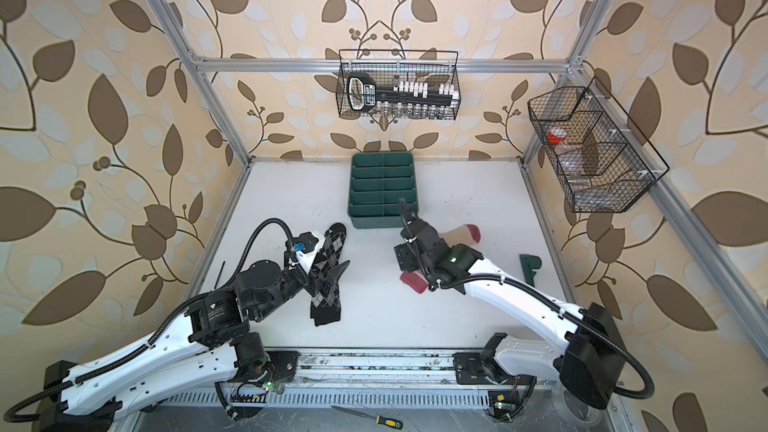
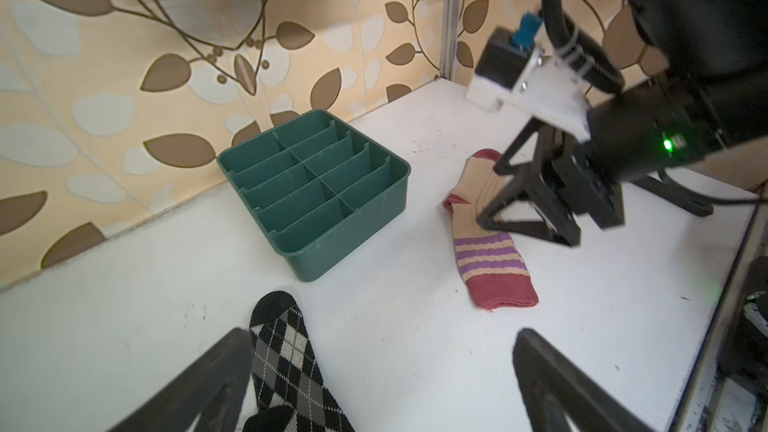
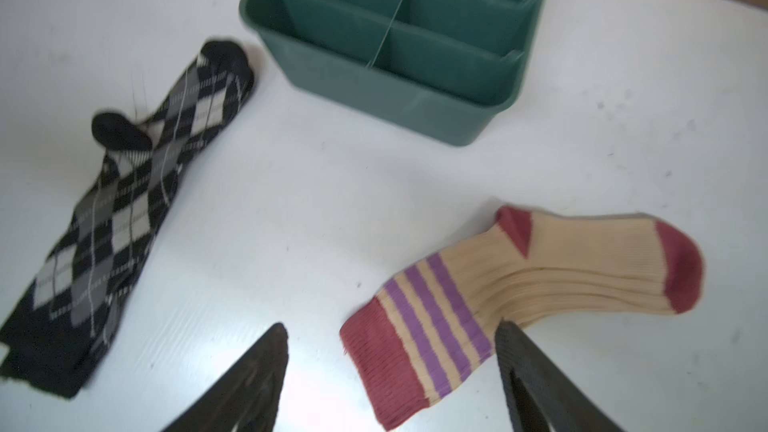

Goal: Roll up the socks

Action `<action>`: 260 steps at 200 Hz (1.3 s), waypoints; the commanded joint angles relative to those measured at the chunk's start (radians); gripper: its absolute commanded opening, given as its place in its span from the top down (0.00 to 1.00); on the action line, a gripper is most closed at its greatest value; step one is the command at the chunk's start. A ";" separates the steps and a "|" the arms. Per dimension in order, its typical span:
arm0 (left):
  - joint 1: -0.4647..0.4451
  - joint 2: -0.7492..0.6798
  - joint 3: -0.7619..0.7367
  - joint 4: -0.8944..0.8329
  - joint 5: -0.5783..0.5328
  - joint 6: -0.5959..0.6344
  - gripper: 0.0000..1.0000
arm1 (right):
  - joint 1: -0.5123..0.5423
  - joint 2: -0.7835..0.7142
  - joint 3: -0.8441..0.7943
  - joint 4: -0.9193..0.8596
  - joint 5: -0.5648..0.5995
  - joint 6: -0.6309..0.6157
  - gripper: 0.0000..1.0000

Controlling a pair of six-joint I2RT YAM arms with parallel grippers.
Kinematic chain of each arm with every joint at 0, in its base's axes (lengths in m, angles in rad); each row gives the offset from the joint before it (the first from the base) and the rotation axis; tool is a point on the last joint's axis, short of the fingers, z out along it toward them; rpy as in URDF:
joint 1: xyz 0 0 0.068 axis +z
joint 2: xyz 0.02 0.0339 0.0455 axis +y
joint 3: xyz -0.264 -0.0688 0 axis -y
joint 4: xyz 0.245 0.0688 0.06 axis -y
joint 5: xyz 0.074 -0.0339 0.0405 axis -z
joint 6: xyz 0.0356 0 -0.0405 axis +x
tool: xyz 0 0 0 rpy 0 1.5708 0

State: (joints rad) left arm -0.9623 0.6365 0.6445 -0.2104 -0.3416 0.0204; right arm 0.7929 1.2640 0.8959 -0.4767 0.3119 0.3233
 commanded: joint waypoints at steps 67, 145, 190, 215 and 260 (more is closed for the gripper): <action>0.033 -0.033 0.000 -0.031 -0.049 -0.097 0.01 | -0.047 0.317 0.034 0.039 0.031 0.312 0.26; 0.034 -0.024 -0.005 -0.013 -0.039 -0.071 0.01 | -0.061 0.468 0.053 0.072 0.097 0.425 0.45; 0.034 -0.028 -0.004 -0.007 -0.043 -0.059 0.01 | -0.045 0.434 -0.011 0.103 0.093 0.454 0.70; 0.034 -0.018 0.006 -0.007 -0.040 -0.058 0.01 | -0.026 0.436 -0.039 0.127 0.067 0.458 0.85; 0.034 -0.030 0.041 -0.027 -0.076 -0.066 0.01 | 0.099 0.421 -0.070 0.197 -0.003 0.399 0.94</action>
State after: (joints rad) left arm -0.9340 0.6209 0.6434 -0.2588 -0.3767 -0.0513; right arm 0.8131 1.6928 0.8646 -0.3061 0.4023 0.7494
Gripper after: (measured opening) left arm 0.989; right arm 0.075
